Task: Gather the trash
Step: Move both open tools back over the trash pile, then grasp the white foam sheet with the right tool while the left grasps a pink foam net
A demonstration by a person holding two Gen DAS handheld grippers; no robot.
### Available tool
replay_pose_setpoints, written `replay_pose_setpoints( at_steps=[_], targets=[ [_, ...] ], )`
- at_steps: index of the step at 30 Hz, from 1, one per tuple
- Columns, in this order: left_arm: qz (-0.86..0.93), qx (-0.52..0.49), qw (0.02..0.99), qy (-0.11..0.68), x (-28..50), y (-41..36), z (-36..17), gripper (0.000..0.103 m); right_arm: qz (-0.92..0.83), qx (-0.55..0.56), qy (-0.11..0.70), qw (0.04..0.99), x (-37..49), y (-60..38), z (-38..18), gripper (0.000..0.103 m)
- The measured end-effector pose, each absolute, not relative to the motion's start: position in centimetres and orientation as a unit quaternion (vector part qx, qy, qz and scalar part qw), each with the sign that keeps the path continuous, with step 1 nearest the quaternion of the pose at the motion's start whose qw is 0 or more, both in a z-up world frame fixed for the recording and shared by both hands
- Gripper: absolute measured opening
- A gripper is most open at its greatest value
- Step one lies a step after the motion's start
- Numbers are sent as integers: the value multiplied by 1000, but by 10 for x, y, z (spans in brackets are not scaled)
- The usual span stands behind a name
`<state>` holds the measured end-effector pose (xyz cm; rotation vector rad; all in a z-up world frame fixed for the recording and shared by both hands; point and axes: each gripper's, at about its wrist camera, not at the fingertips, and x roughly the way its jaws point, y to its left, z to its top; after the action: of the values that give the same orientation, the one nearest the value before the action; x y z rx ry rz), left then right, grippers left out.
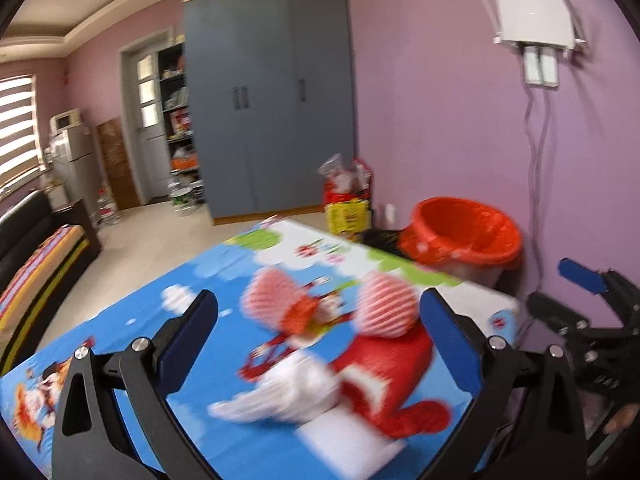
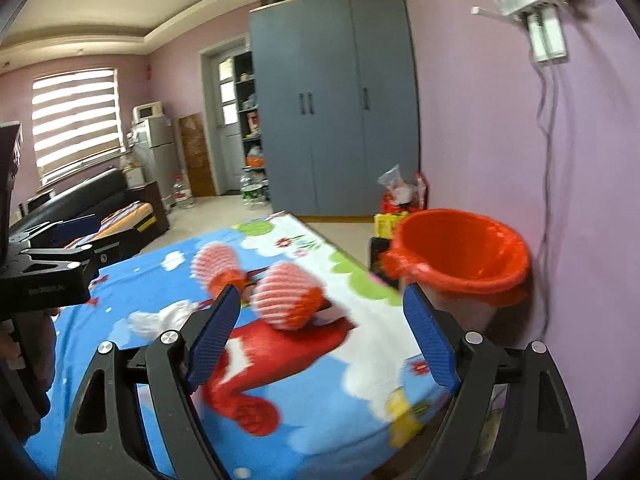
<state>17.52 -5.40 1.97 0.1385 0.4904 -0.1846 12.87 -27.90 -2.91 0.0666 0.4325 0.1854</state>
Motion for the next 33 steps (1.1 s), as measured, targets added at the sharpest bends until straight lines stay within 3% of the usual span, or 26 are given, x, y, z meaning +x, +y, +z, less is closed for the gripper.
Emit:
replay_pose_setpoints(
  at_steps=[12,33],
  targets=[
    [-33,59,957,281,160,19,-38,98,149,15,263,953,122,-213,-63,80],
    [-17,61,950,305,153,40,-62,98,226,-48,353,907,143,-128,-139,78]
  ],
)
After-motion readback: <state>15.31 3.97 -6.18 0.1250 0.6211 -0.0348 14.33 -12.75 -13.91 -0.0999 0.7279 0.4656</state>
